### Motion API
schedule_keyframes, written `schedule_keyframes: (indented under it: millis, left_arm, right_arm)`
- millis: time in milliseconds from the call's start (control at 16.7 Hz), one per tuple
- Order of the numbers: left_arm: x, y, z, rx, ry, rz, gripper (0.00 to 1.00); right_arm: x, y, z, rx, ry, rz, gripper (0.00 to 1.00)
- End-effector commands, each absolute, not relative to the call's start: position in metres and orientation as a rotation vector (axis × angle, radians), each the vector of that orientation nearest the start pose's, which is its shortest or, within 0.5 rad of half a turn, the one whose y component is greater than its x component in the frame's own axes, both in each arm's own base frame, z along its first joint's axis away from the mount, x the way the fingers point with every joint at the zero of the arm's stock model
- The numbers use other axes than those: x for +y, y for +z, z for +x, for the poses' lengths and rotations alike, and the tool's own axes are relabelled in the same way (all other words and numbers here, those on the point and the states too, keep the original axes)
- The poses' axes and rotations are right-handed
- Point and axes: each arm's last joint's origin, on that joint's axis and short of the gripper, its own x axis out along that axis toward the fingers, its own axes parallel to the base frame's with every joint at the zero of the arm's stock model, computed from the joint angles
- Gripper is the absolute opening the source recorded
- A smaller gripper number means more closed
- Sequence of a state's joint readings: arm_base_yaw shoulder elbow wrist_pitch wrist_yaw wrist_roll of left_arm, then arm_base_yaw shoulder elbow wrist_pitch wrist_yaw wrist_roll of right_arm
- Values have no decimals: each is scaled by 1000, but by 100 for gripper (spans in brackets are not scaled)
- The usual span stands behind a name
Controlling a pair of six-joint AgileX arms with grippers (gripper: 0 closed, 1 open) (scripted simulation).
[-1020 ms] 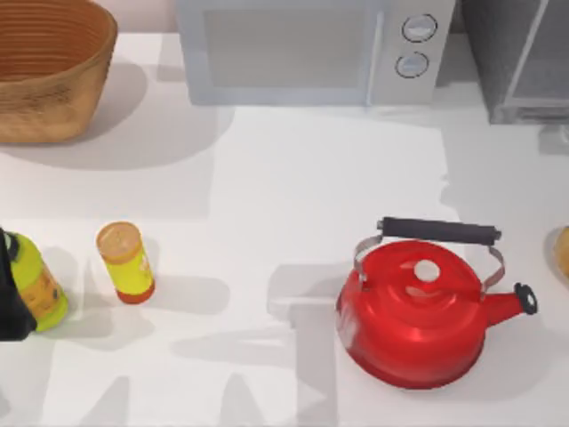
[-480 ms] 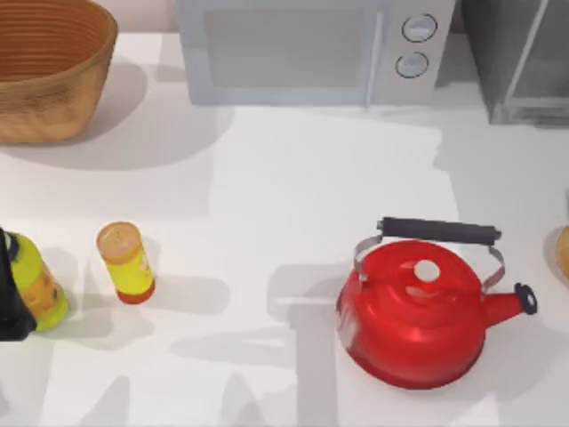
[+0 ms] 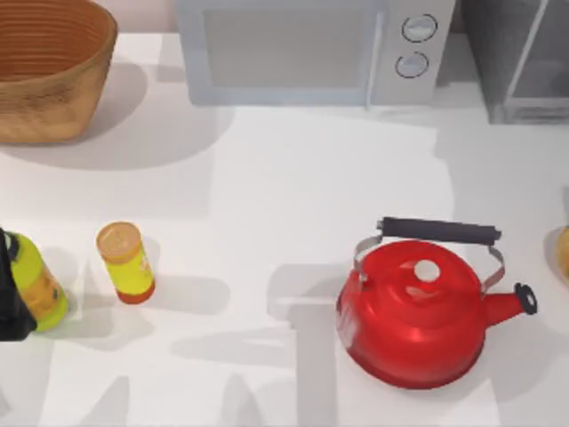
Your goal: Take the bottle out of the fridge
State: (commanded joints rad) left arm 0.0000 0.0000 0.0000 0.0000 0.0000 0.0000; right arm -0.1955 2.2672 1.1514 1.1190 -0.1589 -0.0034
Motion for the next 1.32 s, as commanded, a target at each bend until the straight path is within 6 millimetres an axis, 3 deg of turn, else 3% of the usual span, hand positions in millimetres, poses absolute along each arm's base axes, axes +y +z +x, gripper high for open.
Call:
schedule_keyframes:
  millis: [720,1320]
  left_arm:
    - [-1,160,106,0,0,0,100]
    - [-1,160,106,0,0,0,100]
  right_arm:
    - [-79,108,448,-1,-10,-16,2]
    - [-80,110,447,-1,-13,-16,0]
